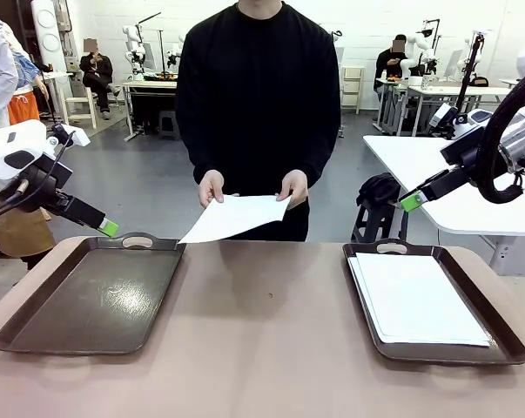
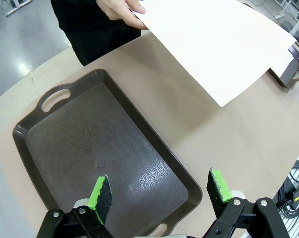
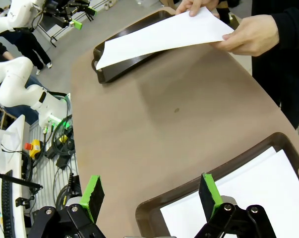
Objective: Sort the A4 documents.
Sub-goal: Receive the A4 Paper.
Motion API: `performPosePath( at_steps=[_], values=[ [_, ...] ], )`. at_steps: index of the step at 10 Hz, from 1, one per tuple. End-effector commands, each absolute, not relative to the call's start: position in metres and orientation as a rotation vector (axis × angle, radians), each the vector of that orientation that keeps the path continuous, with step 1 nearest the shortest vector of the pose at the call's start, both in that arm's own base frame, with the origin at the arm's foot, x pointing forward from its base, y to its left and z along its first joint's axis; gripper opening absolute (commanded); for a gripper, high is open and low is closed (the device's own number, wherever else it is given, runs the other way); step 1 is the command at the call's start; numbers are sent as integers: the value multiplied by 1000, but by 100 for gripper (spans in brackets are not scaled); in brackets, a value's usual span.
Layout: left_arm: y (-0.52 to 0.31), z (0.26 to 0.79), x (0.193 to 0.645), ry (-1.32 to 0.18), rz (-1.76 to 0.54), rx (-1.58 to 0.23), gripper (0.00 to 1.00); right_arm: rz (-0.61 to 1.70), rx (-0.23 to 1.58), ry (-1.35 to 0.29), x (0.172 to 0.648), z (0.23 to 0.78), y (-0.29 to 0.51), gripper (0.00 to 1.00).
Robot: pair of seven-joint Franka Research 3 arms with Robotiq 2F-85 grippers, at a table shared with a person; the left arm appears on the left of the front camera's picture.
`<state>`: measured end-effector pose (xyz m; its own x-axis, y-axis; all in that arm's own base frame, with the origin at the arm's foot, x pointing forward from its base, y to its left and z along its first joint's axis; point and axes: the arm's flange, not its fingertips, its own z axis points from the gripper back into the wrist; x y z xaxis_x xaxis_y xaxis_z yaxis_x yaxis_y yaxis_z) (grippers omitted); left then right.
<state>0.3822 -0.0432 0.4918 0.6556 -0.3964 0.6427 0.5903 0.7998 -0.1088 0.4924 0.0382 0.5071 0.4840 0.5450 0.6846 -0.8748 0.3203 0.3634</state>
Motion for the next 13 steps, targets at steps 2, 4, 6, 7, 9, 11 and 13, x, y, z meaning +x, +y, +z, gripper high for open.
performPosePath(
  at_steps=[2, 4, 6, 7, 9, 11, 13],
  values=[
    [-41, 490, 383, -645, -571, -334, 100, 995, 789, -491, 492, 507, 39, 100],
    [-41, 490, 383, -645, -571, -334, 100, 995, 789, -491, 492, 507, 39, 100],
    [-41, 490, 383, -645, -571, -334, 100, 995, 789, -491, 492, 507, 39, 100],
    [-41, 490, 383, -645, -571, -334, 100, 995, 789, -491, 492, 507, 39, 100],
    [-41, 490, 383, -645, -571, -334, 100, 995, 789, -491, 492, 507, 39, 100],
    [-41, 490, 383, -645, -571, -334, 100, 995, 789, -491, 492, 507, 39, 100],
    [-41, 490, 383, -645, -571, -334, 100, 995, 789, -491, 492, 507, 39, 100]
  ],
)
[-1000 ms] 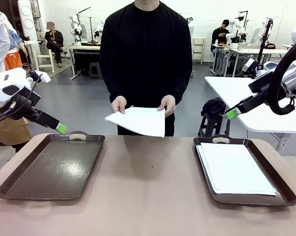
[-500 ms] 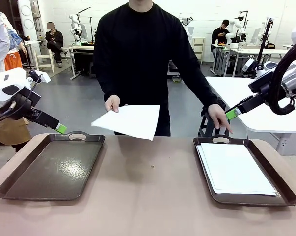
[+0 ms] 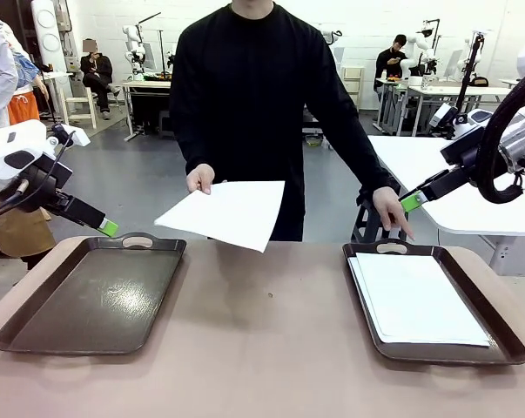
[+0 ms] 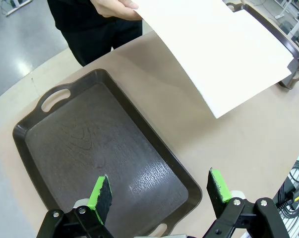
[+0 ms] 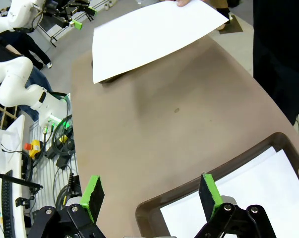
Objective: Sort the A4 documents.
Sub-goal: Receive the A4 Paper.
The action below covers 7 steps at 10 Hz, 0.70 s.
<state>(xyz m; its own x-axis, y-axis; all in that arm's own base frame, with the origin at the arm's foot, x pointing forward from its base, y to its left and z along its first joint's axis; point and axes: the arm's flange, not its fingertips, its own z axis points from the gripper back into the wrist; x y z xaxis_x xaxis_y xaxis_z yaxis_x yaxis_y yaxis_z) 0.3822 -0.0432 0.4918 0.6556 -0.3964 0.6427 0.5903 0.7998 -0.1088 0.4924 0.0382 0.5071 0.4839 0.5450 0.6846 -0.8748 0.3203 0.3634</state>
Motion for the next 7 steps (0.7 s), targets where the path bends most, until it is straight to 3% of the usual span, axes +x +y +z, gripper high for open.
performPosePath(
  at_steps=[1, 3, 7],
  values=[
    [-41, 490, 383, -645, -571, -334, 100, 995, 789, -491, 492, 507, 39, 100],
    [-41, 490, 383, -645, -571, -334, 100, 890, 836, -454, 500, 501, 39, 100],
    [-41, 490, 383, -645, -571, -334, 100, 409, 1108, -174, 500, 418, 68, 100]
  ],
)
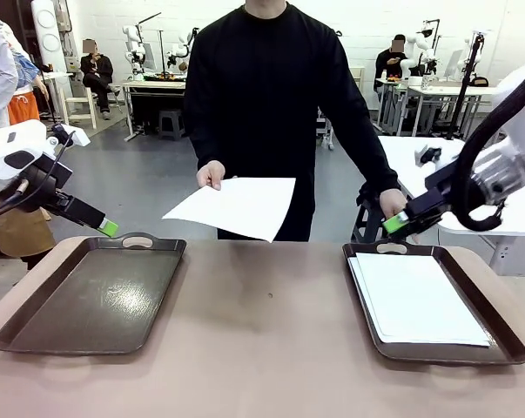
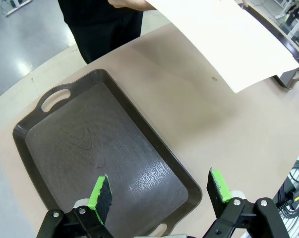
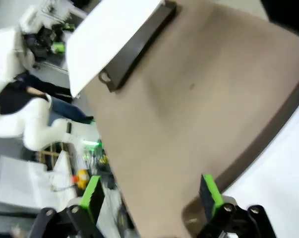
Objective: Sort the A4 documents.
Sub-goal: Receive the A4 Paper.
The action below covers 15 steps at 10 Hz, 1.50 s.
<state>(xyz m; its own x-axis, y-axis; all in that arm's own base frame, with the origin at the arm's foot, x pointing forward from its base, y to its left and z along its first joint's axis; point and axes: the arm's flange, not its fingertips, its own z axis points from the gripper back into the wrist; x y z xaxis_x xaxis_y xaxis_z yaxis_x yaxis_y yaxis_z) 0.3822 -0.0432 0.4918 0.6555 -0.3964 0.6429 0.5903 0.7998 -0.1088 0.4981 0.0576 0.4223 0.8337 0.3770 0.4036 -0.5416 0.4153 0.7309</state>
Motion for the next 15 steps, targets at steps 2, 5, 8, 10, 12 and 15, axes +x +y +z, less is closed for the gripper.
performPosePath(
  at_steps=[2, 5, 8, 10, 12, 15],
  values=[
    [-41, 490, 383, -645, -571, -334, 100, 233, 1269, -255, 498, 417, 81, 100],
    [-41, 490, 383, -645, -571, -334, 100, 172, 1395, -263, 507, 415, 117, 100],
    [-41, 490, 383, -645, -571, -334, 100, 134, 1428, -153, 521, 395, 159, 100],
    [-41, 490, 383, -645, -571, -334, 100, 111, 1435, -130, 531, 391, 173, 100],
    [-41, 490, 383, -645, -571, -334, 100, 89, 1490, -152, 543, 386, 184, 100],
    [-41, 490, 383, -645, -571, -334, 100, 20, 1487, -195, 566, 373, 197, 100]
  ],
)
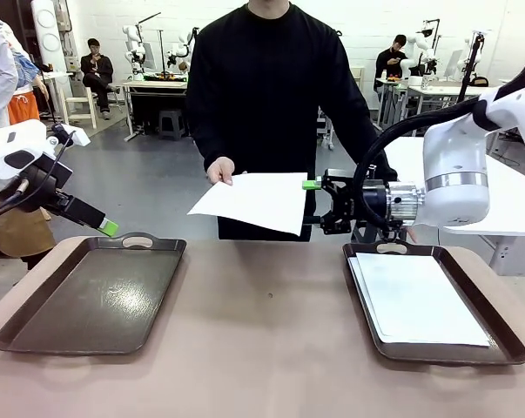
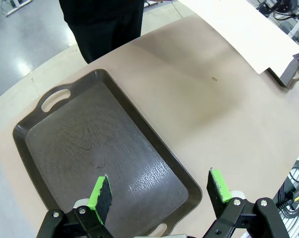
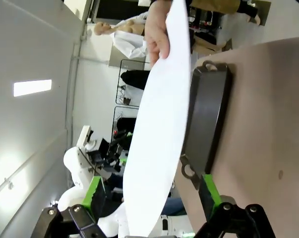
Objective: Sort the A4 documents.
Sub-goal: Receive the A4 Paper.
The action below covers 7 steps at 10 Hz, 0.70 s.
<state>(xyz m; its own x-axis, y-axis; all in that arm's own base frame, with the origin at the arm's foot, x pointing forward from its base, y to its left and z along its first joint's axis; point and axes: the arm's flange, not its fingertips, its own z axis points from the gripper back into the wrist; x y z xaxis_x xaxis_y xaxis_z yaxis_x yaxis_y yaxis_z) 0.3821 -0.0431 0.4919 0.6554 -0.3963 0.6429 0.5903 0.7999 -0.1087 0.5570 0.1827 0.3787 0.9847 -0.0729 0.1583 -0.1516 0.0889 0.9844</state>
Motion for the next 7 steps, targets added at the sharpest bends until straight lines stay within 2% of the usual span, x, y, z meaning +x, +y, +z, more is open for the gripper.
performPosePath(
  at_steps=[1, 7],
  values=[
    [-41, 490, 383, -645, -571, -334, 100, 12, 1490, -182, 566, 368, 204, 100],
    [-41, 490, 383, -645, -571, -334, 100, -64, 1582, -188, 575, 363, 216, 100]
  ],
)
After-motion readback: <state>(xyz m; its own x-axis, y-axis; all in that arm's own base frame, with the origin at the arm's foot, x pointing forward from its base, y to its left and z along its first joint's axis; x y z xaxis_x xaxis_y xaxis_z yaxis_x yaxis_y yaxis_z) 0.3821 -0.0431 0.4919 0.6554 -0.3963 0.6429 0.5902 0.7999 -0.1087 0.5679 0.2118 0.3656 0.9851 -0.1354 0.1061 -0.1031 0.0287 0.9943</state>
